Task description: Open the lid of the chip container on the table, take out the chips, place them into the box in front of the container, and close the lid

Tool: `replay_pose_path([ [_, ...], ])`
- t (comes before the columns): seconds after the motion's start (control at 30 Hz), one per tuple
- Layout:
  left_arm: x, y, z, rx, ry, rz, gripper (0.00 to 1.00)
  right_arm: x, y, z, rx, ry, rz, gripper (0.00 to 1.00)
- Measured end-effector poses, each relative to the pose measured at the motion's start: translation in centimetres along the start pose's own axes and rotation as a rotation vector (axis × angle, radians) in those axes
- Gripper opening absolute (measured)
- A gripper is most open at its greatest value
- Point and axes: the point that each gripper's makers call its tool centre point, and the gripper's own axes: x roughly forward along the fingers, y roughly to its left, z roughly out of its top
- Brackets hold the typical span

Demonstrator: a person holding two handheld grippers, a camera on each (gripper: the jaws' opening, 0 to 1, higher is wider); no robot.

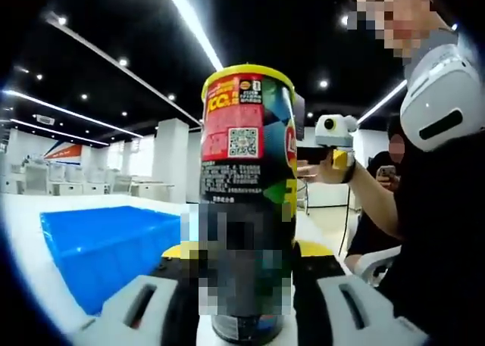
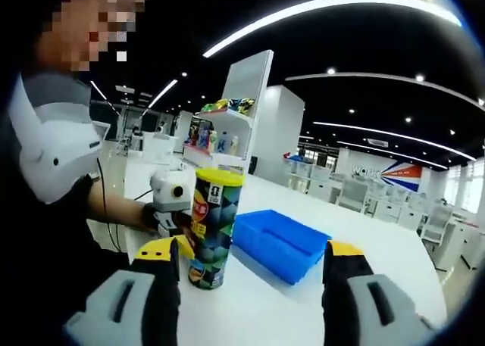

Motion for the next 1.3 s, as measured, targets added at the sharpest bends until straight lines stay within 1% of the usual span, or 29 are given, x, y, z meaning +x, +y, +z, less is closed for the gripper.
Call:
replay_pose_path([
  [0.2,-0.1,0.0,-0.1,0.004,0.001,0.011,0.46,2.4,1.4,3.1,-0.061,-0.063,0.068,0.72],
  [0.4,-0.2,0.2,-0.1,0.006,0.002,0.022,0.46,4.9,3.1,4.8,-0.095,-0.092,0.131,0.72],
  [0.53,-0.4,0.3,-0.1,0.005,0.003,0.031,0.46,6.6,4.1,5.6,-0.118,-0.109,0.152,0.71],
  [0.63,-0.5,0.2,-0.1,0.006,0.007,0.035,0.46,7.7,4.5,5.7,-0.118,-0.116,0.160,0.70],
  [0.7,-0.5,0.2,-0.1,0.007,0.007,0.036,0.46,8.4,4.8,5.7,-0.097,-0.120,0.167,0.69],
  [0.73,-0.5,0.2,-0.1,0.006,0.006,0.036,0.46,8.7,4.9,5.6,-0.085,-0.115,0.172,0.68],
  [0.8,-0.5,0.2,-0.1,0.005,0.005,0.038,0.46,9.4,4.8,4.9,-0.030,-0.083,0.160,0.67],
  [0.9,-0.5,0.1,-0.1,0.006,0.000,0.033,0.46,10.1,4.8,4.4,0.006,-0.064,0.160,0.62],
  [0.97,-0.5,0.1,-0.1,0.006,-0.001,0.031,0.46,10.3,4.9,4.2,0.025,-0.055,0.161,0.58],
  [1.3,-0.5,0.1,-0.2,0.009,0.001,0.038,0.46,10.6,5.1,4.1,0.032,-0.049,0.157,0.57],
])
